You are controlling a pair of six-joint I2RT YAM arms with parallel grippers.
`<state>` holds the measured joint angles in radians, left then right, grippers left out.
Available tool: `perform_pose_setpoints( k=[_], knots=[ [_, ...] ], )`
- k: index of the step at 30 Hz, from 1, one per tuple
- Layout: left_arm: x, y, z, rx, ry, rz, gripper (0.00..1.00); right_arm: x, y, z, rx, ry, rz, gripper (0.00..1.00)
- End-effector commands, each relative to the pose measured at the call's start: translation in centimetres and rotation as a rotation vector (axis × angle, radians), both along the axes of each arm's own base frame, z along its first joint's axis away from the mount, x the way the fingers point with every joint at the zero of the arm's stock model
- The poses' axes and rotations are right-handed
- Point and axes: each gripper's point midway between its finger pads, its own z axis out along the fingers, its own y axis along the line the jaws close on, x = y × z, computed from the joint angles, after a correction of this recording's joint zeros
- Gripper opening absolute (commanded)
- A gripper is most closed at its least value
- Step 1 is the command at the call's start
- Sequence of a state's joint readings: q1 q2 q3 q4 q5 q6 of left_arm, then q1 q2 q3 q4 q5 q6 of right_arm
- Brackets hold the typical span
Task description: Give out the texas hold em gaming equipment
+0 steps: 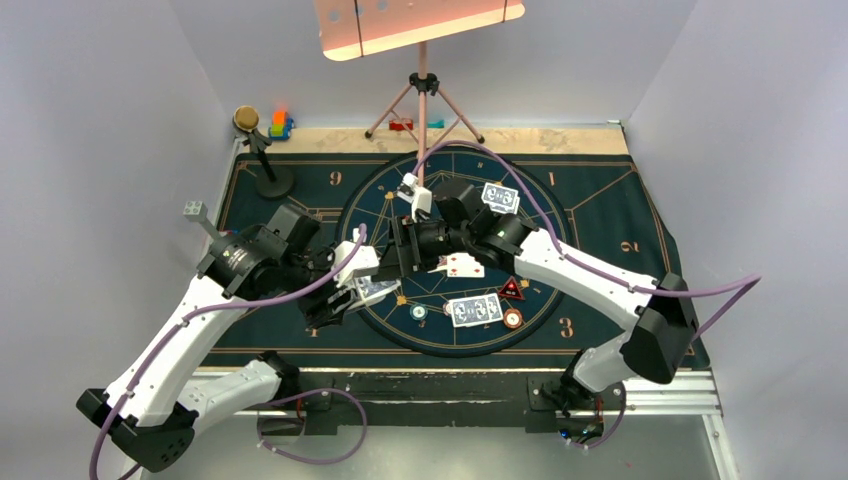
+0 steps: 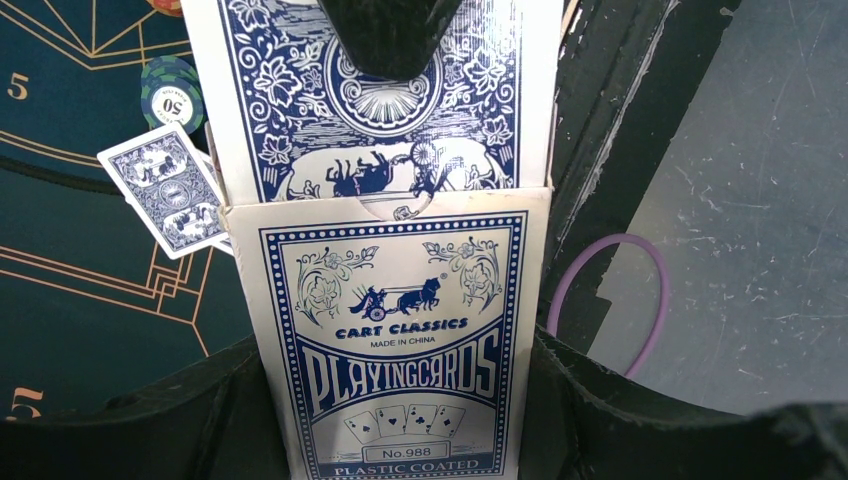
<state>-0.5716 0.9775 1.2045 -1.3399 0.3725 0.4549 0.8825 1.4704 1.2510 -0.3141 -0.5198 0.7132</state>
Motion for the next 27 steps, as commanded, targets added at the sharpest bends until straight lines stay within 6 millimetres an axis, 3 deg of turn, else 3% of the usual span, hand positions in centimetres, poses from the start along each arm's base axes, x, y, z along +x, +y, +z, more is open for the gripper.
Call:
perform_pose_setpoints(
  k=[1, 6, 20, 27],
  knots=[
    [0.7, -0.6, 1.7, -0.053, -0.053, 0.009, 0.00, -0.1, 0.0, 2.2, 0.055, -0.038, 0.004, 0.67],
    [0.6, -0.6, 1.8, -0.057, -0.053, 0.007, 0.00, 0.5, -1.0, 2.3, 0.040, -0.047, -0.033, 0.49],
    [0.3, -0.6, 2.0, -0.065, -0.049, 0.001, 0.00, 1.6, -3.2, 2.7, 0.016, -0.074, -0.095, 0.40],
    [0.2, -0.6, 2.0, -0.064, -0.047, 0.002, 0.00, 2.4, -4.3, 3.9, 0.019, -0.107, -0.141, 0.26]
  ],
)
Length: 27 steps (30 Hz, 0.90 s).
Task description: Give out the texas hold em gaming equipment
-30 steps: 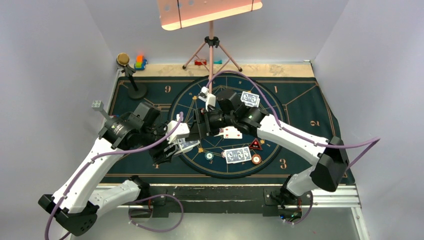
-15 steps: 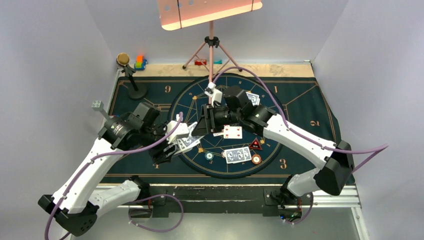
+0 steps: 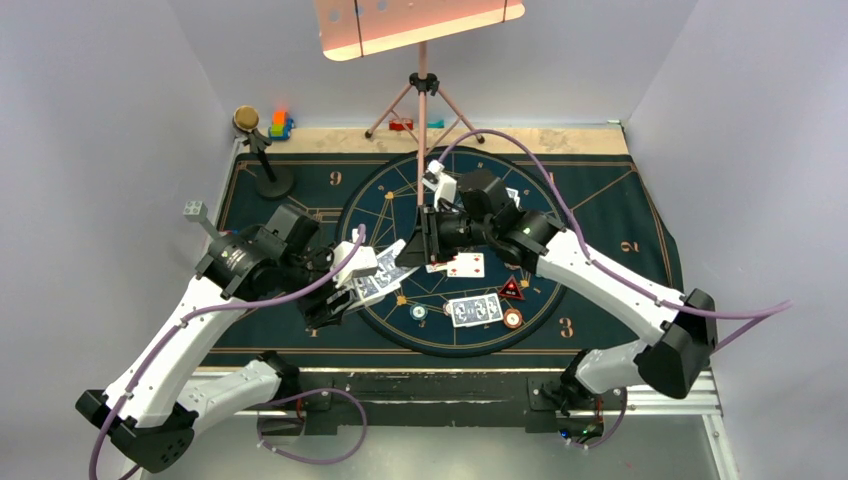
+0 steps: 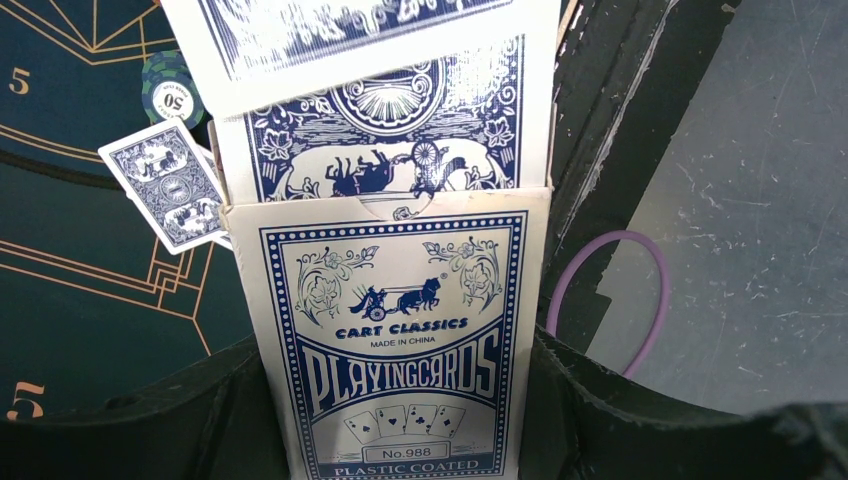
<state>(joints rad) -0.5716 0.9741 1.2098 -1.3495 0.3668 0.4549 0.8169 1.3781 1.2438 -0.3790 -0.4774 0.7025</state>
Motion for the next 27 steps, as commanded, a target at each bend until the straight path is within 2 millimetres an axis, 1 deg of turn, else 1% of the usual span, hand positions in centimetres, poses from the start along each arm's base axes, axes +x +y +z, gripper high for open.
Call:
perform_pose_setpoints(
  k=[1, 6, 9, 13, 16, 21, 23, 24, 26, 27],
  knots=[
    [0.3, -0.8, 1.9, -0.069, -0.046, -0.001, 0.00, 0.9, -1.5, 2.3, 0.019, -0.072, -0.053, 0.23],
    [0.3, -0.8, 1.8, -0.068, -0.047, -0.002, 0.00, 1.5, -2.7, 3.6, 0.039, -0.094, -0.090, 0.15],
    [0.3, -0.8, 1.8, -0.068, -0.046, -0.002, 0.00, 1.6, -3.1, 4.0, 0.050, -0.094, -0.102, 0.10],
    [0.2, -0.7, 1.6, -0.064, -0.044, -0.003, 0.00, 1.8, -3.7, 4.2, 0.064, -0.086, -0.121, 0.00],
    [0.2, -0.7, 1.5, -0.063, -0.043, -0.003, 0.00, 1.9, -4.2, 3.9, 0.066, -0.077, -0.135, 0.00],
    [0.1, -0.6, 1.5, -0.063, -0.043, -0.002, 0.00, 2.7, -5.3, 2.6, 0.053, -0.049, -0.171, 0.00],
    [0.0, -0.5, 1.5, -0.061, -0.043, -0.003, 0.00, 3.4, -6.1, 1.6, 0.040, -0.037, -0.202, 0.00],
    [0.0, -0.5, 1.5, -0.060, -0.042, -0.004, 0.00, 3.8, -6.4, 1.0, 0.036, -0.029, -0.215, 0.00],
    [-0.1, -0.5, 1.5, -0.062, -0.045, -0.005, 0.00, 4.4, -6.8, -0.9, 0.026, 0.001, -0.239, 0.00],
    [-0.1, -0.5, 1.5, -0.061, -0.043, -0.004, 0.00, 4.5, -6.8, -2.4, 0.015, 0.026, -0.242, 0.00]
  ],
)
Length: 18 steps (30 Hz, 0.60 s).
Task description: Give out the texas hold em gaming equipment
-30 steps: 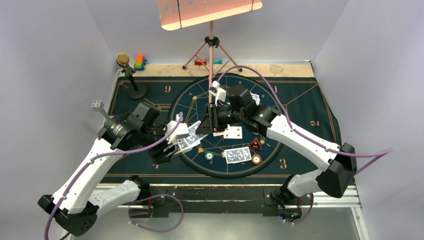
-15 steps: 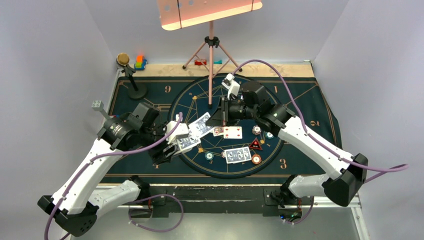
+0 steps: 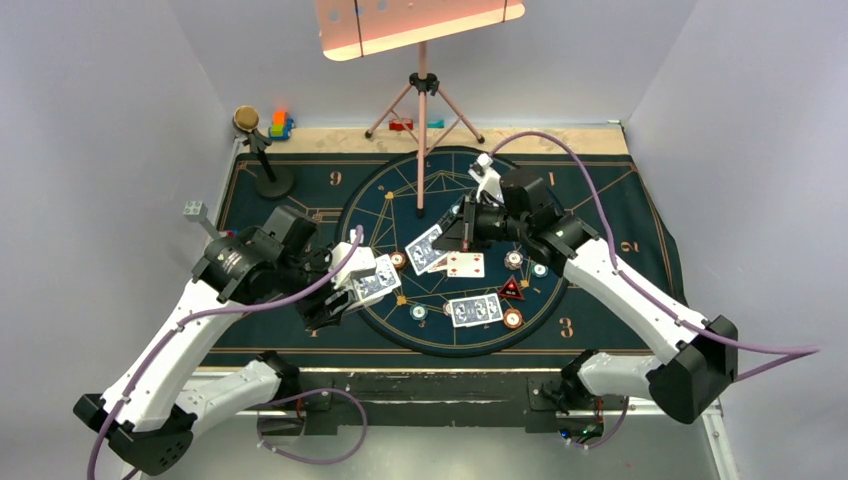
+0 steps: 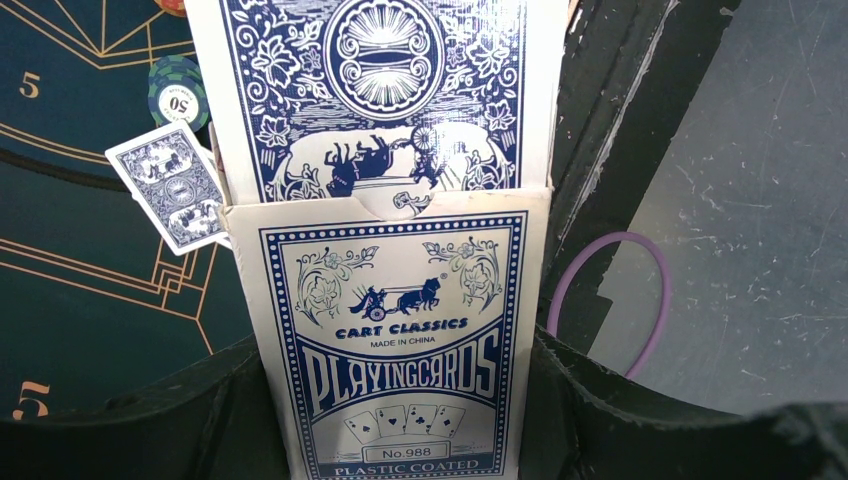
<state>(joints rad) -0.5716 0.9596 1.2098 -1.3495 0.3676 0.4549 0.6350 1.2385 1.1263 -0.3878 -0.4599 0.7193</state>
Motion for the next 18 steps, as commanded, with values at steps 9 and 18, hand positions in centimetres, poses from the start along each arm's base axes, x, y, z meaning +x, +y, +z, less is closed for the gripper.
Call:
perform_pose_setpoints(
  k=[9, 18],
  knots=[
    [-0.1, -0.7, 1.5, -0.062, -0.026, -0.006, 0.00, 3.7, 0.7, -11.6, -0.086, 0.148, -0.074, 0.00],
    [-0.2, -0.5, 1.4, -0.056, -0.027, -0.008, 0.00, 6.2, 1.1, -16.7, -0.160, 0.177, -0.125, 0.00]
  ],
)
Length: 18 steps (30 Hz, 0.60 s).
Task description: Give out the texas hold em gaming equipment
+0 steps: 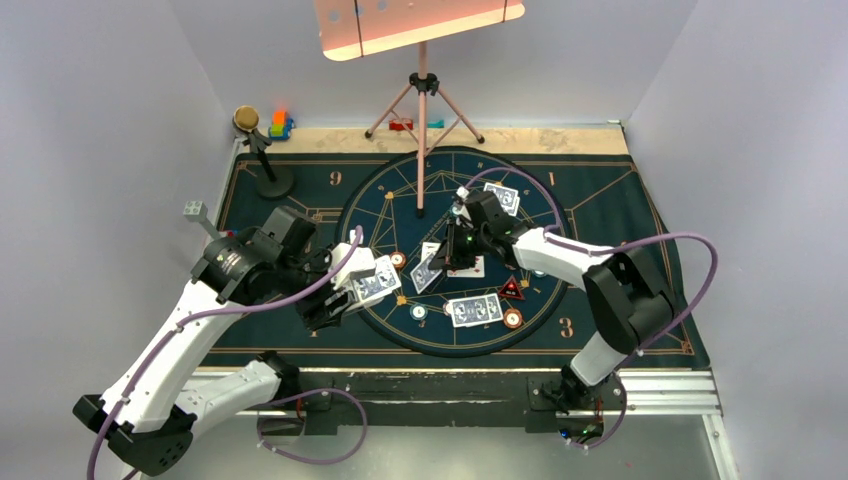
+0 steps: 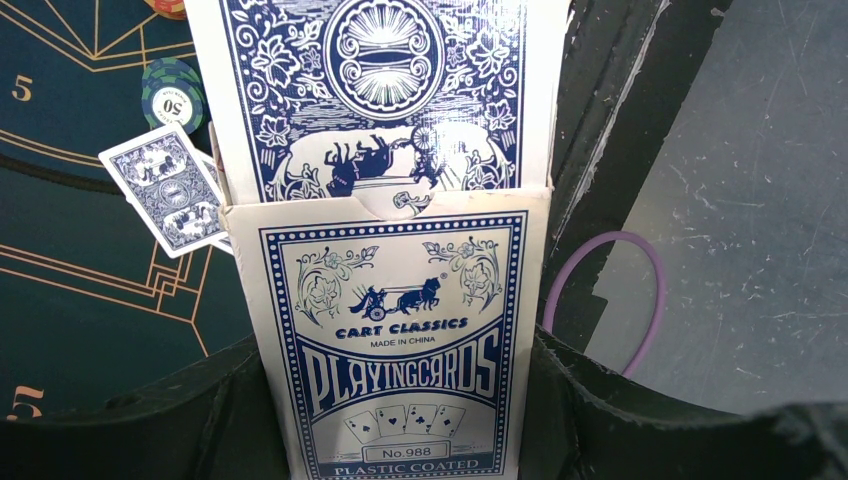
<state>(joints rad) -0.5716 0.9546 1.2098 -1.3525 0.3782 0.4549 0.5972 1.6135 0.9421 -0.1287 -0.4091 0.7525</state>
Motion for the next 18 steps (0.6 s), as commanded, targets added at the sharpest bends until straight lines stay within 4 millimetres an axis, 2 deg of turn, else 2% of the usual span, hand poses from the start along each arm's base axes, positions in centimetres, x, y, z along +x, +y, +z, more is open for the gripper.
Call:
perform_pose_setpoints(
  k=[1, 6, 7, 11, 12, 14, 18],
  knots=[
    [0.0, -0.4, 1.3, -0.046, -0.030, -0.004, 0.00, 2.1, 0.7, 0.0, 0.011, -0.070, -0.024, 0.00],
    [0.0, -0.5, 1.2, -0.047, -0.026, -0.005, 0.00, 2.0, -0.1, -2.1, -0.058, -0.044, -0.035, 0.00],
    [0.0, -0.5, 1.2, -0.049, -0.026, -0.007, 0.00, 2.1, -0.4, -2.4, -0.078, -0.049, -0.042, 0.04],
    [-0.2, -0.6, 1.3, -0.058, -0.023, -0.012, 0.00, 2.4, -2.0, -3.1, -0.177, -0.062, -0.060, 0.30],
    [-0.3, -0.6, 1.4, -0.057, -0.022, -0.014, 0.00, 2.5, -2.4, -3.1, -0.200, -0.070, -0.067, 0.40],
    [-0.3, -0.5, 1.3, -0.057, -0.022, -0.014, 0.00, 2.7, -3.0, -2.6, -0.226, -0.097, -0.070, 0.52],
    [-0.3, -0.5, 1.2, -0.054, -0.018, -0.013, 0.00, 3.2, -3.8, -0.9, -0.265, -0.145, -0.081, 0.65]
  ],
)
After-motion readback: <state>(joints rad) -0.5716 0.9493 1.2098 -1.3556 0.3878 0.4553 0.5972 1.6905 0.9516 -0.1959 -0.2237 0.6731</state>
